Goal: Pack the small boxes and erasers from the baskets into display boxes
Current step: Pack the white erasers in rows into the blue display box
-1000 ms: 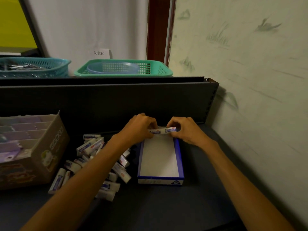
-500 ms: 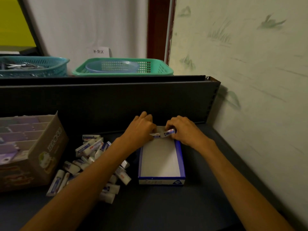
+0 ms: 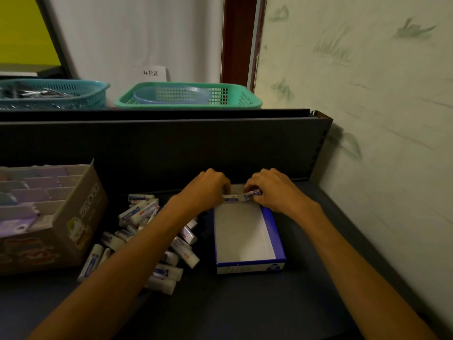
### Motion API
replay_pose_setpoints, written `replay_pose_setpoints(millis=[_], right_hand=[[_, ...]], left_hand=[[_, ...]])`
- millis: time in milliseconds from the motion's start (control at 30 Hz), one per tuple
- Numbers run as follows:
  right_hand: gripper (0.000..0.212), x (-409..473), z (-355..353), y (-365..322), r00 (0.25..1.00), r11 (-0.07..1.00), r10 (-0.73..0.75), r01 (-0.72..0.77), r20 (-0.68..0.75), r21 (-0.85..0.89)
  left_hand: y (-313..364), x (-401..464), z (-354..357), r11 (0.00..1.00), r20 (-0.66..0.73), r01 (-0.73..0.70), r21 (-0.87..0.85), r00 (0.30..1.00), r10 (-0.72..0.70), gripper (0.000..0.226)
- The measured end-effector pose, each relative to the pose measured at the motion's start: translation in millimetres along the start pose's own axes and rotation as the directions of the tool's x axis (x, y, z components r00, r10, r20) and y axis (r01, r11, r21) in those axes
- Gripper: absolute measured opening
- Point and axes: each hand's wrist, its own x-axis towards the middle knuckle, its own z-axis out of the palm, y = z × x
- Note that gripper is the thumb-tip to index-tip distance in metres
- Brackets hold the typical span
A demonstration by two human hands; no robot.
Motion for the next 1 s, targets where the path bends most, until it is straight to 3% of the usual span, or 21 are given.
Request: replay_pose_setpoints(millis=[367,567,1000], right_hand=[[0.019,0,-7,3,1.0,0.987,-0.013,0.012,0.006,0.163],[0.023,4,1,3,0.999,0.994,0.044,-0.046,0.019,0.103],[0.022,16,11,0,0.996,0.995,-0.088,0.088,0.006,-0.048]], left_hand=[[-2,2,5,0.998,-0.049,0.033,-0.05,0.998,-0.035,0.013],[-2,2,5,0.997,-0.035,0.042,-0.068,0.998,-0.044,0.012],[-4,5,4,0.998,-0.029,0.022,-0.051,0.999,-0.023,0.012]])
